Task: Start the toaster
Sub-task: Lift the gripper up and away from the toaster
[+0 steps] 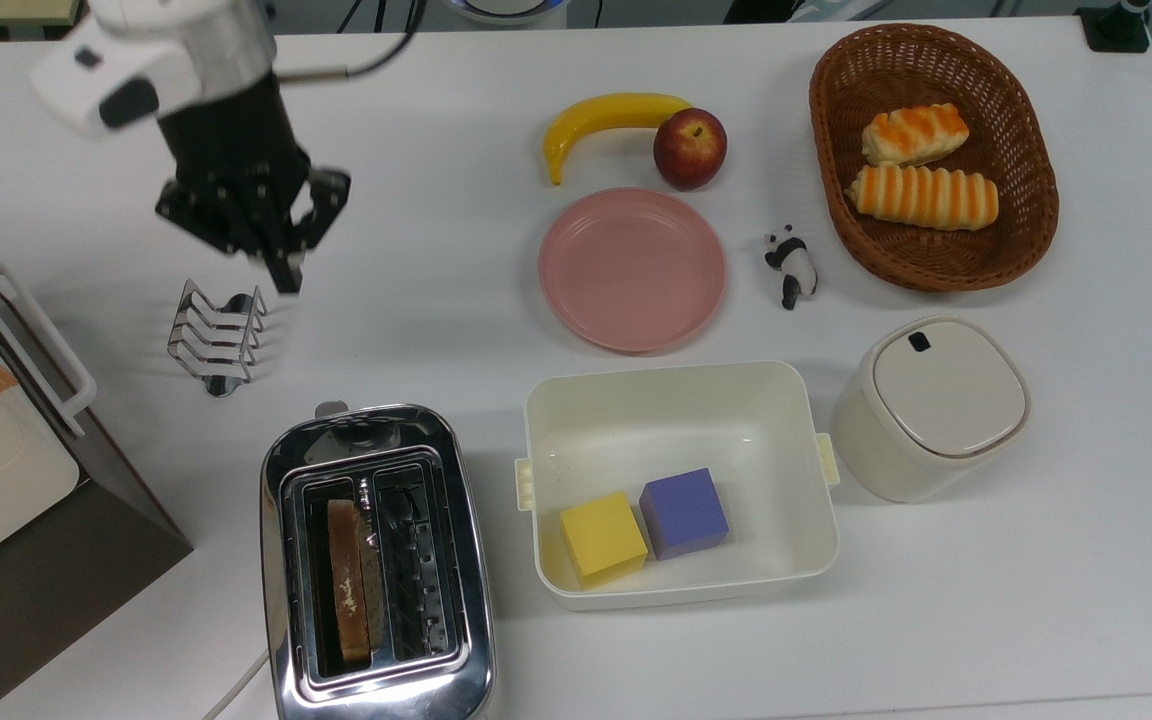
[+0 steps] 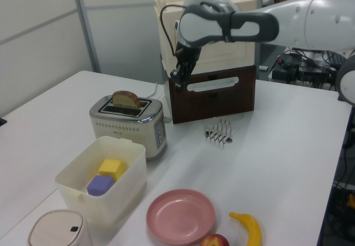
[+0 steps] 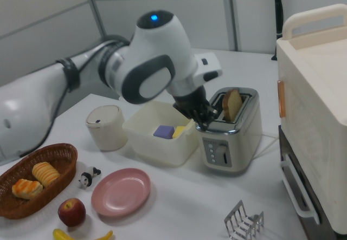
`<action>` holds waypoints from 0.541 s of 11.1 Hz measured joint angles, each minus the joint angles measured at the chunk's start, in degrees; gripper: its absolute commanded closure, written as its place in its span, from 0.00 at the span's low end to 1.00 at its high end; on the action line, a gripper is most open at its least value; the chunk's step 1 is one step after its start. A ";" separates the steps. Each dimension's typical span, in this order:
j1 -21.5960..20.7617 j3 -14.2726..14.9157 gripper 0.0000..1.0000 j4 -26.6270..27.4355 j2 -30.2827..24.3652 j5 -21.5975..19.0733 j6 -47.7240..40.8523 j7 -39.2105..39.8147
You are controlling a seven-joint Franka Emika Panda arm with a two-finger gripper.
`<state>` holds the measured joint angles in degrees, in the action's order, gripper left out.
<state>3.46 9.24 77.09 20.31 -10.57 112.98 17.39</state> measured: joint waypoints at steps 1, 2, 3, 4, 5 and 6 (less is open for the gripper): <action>-0.01 -0.10 0.01 0.01 -1.26 1.13 -2.07 0.24; -0.01 -0.12 0.00 0.04 -2.05 2.26 -4.35 0.35; -0.01 -0.10 0.00 0.07 -2.41 3.18 -6.15 0.36; -0.01 -0.10 0.00 0.09 -2.57 4.44 -7.69 0.51; -0.01 -0.10 0.00 0.12 -2.61 5.16 -8.70 0.58; -0.02 -0.13 0.00 0.19 -2.61 5.37 -8.98 0.65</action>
<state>3.44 9.11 77.28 17.70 -5.21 103.99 18.04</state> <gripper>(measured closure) 0.410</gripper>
